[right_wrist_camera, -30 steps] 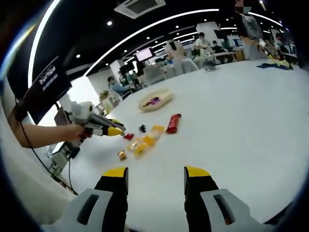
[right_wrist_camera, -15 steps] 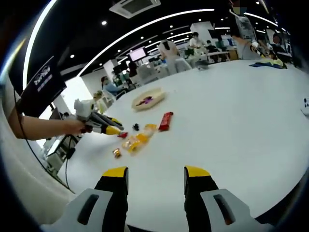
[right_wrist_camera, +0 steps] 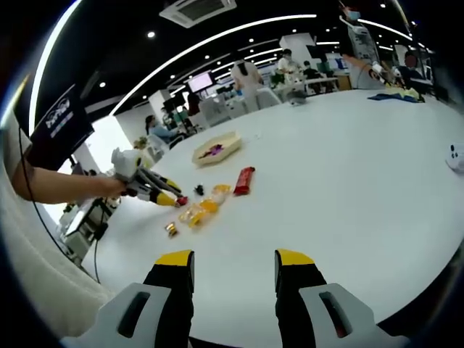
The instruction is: Place the target food into the container with the food tongs after gripping and lifting it, then release it inside without dropping or visibly crushing the food.
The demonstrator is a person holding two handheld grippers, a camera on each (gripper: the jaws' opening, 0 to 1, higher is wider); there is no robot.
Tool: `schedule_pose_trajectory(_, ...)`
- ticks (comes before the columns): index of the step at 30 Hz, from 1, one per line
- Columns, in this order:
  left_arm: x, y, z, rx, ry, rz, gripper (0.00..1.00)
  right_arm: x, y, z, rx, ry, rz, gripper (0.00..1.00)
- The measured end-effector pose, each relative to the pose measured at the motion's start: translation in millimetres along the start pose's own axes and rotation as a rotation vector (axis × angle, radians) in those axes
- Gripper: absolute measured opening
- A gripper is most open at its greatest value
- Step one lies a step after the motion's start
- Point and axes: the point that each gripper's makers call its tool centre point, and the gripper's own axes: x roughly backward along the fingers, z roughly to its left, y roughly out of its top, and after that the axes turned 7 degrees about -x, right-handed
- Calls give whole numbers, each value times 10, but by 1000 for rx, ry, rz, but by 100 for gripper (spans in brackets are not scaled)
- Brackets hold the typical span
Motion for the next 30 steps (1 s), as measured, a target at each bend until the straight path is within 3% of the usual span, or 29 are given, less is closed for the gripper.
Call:
schedule_pose_trajectory(2,15,-28,-1,44,-3,3,23,-5,-6,5,0,-3,0,45)
schedule_pose_trajectory(11,15,-34,87,98,25,-9,18,-64,-23,66,3,-4,9,44)
schedule_pose_trajectory(20,43,-28,136,98,67,13,17,-76,2,56,-7,-11,-1,44)
schedule_pose_trajectory(30,212,172,236,132,119,-49,17,-112,9,78,-7,3,-5,44)
